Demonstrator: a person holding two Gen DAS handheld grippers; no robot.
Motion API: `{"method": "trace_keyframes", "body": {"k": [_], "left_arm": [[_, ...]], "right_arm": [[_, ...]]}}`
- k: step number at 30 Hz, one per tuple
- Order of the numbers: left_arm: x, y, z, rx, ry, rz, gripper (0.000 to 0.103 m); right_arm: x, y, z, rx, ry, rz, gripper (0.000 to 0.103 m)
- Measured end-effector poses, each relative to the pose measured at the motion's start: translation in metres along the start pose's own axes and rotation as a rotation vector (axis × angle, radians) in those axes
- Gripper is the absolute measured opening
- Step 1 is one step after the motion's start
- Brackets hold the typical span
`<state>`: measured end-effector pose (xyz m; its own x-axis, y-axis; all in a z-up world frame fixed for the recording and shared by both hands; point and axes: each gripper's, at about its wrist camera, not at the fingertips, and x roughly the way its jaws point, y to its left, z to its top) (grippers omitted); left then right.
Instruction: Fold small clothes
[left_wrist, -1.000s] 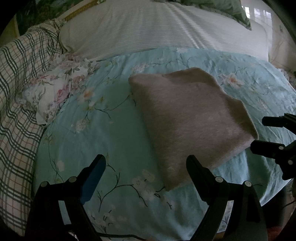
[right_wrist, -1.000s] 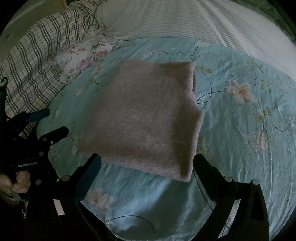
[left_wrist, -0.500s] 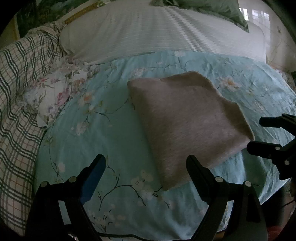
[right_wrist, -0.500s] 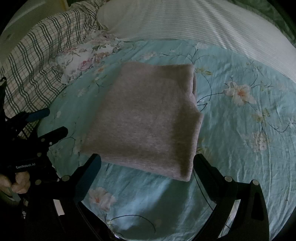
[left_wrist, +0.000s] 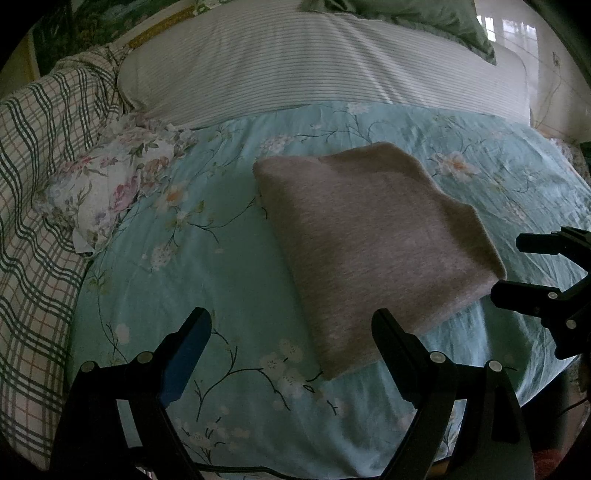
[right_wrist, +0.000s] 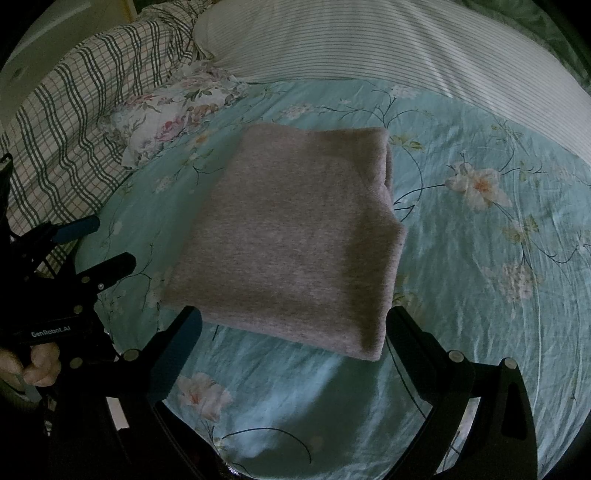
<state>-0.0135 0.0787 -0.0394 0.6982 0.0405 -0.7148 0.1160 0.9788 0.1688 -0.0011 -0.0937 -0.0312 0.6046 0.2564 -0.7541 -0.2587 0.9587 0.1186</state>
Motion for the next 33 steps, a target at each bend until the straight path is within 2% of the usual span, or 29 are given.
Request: {"method": "trace_keyframes", "body": {"k": [33], "left_arm": [[-0.0016, -0.0029, 0.0012, 0.003, -0.003, -0.007, 0.089]], "right_arm": [[-0.0003, -0.0011, 0.0006, -0.001, 0.000, 0.000, 0.100]]}}
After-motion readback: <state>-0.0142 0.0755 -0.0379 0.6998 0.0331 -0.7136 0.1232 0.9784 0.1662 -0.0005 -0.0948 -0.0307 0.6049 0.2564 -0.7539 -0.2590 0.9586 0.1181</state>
